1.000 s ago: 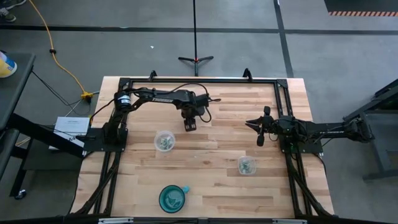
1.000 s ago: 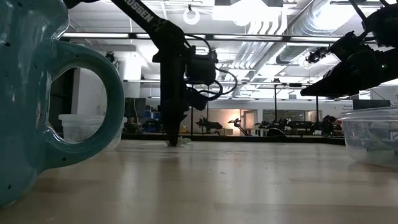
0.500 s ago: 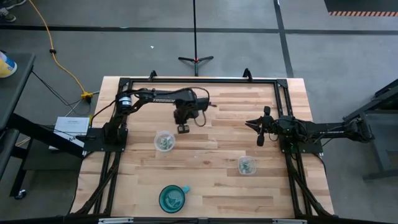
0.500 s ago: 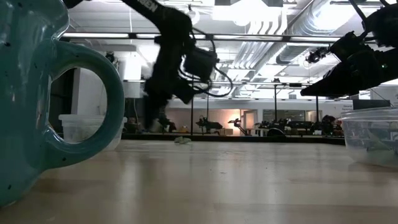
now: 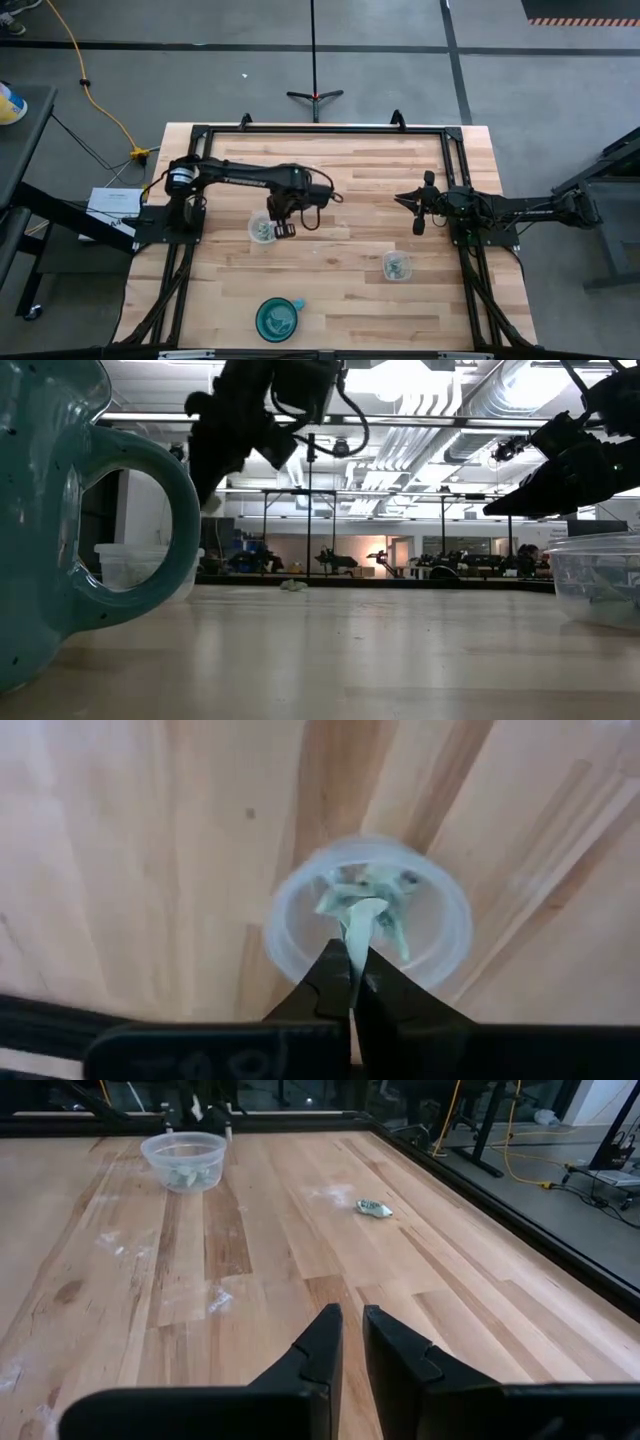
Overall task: Sort candy
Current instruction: Put the green candy into the circle transparent bin
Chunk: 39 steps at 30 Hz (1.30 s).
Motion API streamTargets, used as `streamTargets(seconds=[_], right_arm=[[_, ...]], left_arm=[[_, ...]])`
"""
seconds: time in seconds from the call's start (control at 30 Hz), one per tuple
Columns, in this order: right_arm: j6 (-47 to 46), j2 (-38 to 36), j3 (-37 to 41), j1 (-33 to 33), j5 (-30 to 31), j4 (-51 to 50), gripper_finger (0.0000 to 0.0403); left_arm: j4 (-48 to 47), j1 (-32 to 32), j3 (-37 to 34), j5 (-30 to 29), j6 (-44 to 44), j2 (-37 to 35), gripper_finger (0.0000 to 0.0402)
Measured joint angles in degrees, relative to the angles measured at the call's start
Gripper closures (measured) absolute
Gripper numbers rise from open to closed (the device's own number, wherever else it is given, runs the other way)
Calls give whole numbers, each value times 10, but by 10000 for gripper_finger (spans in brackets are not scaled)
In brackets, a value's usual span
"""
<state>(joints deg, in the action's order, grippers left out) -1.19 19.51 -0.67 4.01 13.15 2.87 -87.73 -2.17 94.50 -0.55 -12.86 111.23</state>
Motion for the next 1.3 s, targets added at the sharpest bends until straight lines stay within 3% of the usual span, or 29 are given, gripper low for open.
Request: streamTargets(seconds=[0.23,0.37,0.53,0.73,0.87,1.0,1.3], right_arm=[[2,0,0,0,0,0,372],[2,0,0,0,0,0,371],[2,0,0,0,0,2,367],[0,0,0,0,0,2,370],[1,0,0,0,1,4,373],[1,0,0,0,3,5,370],[1,0,0,0,2,4,370]], left_arm=[[-3,23,-88,50,-9,-2,362],[10,16,-130,17,-27,-2,350],[29,-8,-136,19,-44,-2,278],[73,-34,-134,31,26,-20,186],[163,-70,-124,-13,76,-39,143],[299,-135,-120,1,118,-44,118],[484,-251,-120,14,132,8,110]])
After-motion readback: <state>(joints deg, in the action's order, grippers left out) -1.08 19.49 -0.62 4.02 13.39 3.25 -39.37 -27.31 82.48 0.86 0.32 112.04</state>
